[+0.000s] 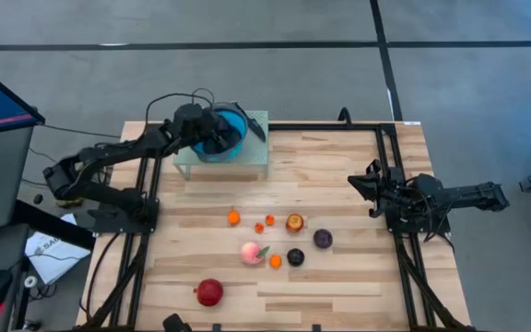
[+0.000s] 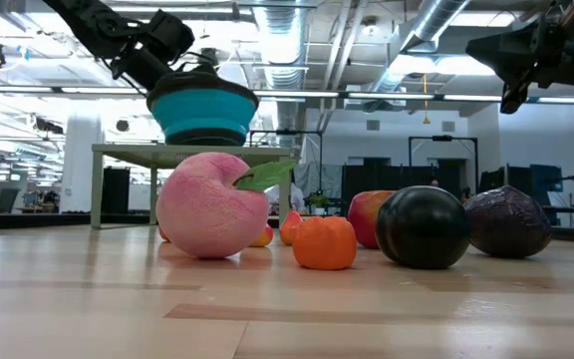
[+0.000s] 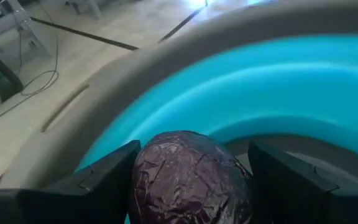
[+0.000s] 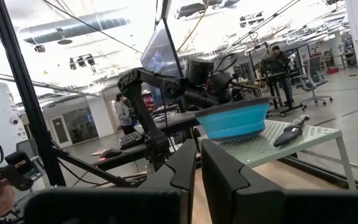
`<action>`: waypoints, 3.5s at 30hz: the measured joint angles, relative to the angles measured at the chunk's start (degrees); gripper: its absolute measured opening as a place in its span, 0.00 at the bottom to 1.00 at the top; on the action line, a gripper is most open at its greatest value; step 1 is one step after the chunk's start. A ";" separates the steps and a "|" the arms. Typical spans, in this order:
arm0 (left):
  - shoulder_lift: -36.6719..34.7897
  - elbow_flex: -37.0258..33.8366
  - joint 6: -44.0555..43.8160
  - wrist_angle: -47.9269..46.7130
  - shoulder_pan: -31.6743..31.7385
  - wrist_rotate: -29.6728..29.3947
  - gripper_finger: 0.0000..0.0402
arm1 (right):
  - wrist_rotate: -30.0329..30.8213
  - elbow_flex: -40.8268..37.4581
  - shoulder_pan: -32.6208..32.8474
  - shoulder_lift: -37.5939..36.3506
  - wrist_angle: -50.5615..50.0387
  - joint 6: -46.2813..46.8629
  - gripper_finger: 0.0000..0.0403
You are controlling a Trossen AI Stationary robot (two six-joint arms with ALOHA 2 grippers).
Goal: Pick & Place Fruit
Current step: Put the top left purple plum into the blue strainer bowl on the shelf, then put the orange peach into the blue strainer bowl on the shelf
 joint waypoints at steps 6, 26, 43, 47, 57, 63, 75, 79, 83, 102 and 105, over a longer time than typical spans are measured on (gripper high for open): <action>-0.31 0.00 0.03 0.02 -1.07 0.00 0.73 | -0.01 0.00 0.00 0.00 0.00 0.00 0.05; -9.45 -0.07 1.82 0.17 -4.63 -2.50 0.83 | -0.09 0.00 -0.09 -0.01 -0.19 0.00 0.05; -21.83 -7.61 -2.75 -2.17 -45.47 -21.70 0.70 | -1.08 4.23 -2.37 16.76 -0.02 4.52 0.18; -16.32 -8.22 -12.71 -2.14 -56.67 -27.92 0.69 | -5.60 10.98 -1.89 31.33 -3.59 3.98 0.29; -6.27 -8.17 -44.46 -11.04 -68.23 -28.24 0.65 | -28.14 40.51 -4.67 70.55 -29.80 -15.50 0.70; -2.88 -8.36 -51.04 -15.84 -68.73 -28.57 0.62 | -28.44 58.26 -4.55 88.56 -47.31 -33.14 0.89; -1.70 -11.04 -53.75 -14.75 -68.72 -28.52 0.56 | -23.27 70.95 -1.67 105.46 -57.71 -52.77 0.92; -1.70 -12.41 -53.78 -12.93 -68.82 -28.44 0.54 | -22.27 71.26 -1.11 106.51 -58.20 -54.10 0.85; -1.70 -12.96 -53.91 -12.04 -68.82 -28.44 0.53 | -22.23 71.28 -1.19 106.44 -59.54 -53.66 0.76; -1.70 -12.96 -53.58 -10.12 -68.82 -28.45 0.51 | -41.37 91.54 -4.54 105.98 -74.16 -47.37 0.66; -1.70 -12.96 -53.58 -10.02 -68.82 -28.44 0.51 | -45.40 98.83 -7.65 105.96 -69.59 -46.39 0.66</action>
